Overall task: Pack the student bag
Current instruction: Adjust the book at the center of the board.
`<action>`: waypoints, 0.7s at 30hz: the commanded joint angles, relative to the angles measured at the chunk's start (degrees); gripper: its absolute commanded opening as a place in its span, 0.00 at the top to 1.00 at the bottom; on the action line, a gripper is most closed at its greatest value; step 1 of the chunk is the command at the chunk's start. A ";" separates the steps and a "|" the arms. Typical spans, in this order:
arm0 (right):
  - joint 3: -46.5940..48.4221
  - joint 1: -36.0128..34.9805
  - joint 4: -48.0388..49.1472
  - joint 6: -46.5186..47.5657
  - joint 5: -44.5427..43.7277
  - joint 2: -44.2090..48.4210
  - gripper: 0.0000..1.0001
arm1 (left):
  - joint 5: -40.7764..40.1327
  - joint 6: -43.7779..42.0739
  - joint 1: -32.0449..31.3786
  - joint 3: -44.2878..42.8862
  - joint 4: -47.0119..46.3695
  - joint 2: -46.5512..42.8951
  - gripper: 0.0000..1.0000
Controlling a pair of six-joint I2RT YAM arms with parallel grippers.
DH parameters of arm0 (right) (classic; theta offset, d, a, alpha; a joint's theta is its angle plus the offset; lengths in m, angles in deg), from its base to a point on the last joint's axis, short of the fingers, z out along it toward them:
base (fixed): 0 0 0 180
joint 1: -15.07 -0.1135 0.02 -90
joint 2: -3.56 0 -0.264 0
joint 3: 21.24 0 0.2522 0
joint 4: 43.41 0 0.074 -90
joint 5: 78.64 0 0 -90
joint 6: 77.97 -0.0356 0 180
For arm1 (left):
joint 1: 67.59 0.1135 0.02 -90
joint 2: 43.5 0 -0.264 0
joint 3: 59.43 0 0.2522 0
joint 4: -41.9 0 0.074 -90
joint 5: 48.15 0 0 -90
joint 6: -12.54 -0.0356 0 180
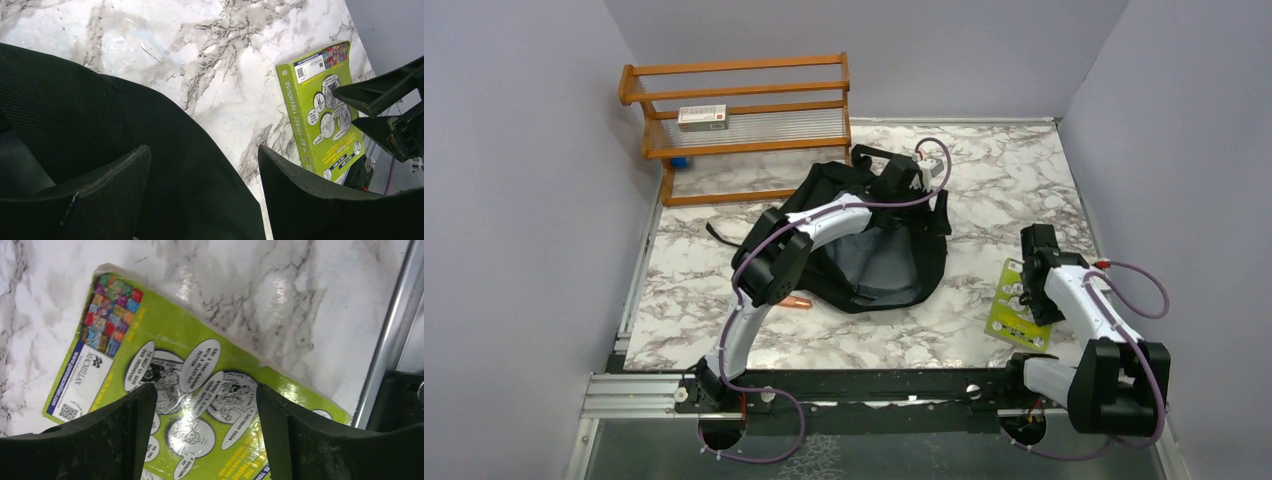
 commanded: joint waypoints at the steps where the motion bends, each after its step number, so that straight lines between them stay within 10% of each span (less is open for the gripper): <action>1: -2.74 3.19 -2.03 -1.70 -2.26 5.31 0.22 | 1.74 -0.30 -0.78 0.58 -1.00 -2.77 0.20; 21: -9.45 14.02 16.09 15.33 22.46 7.93 0.24 | 2.14 0.10 -3.44 -3.97 1.32 0.13 0.20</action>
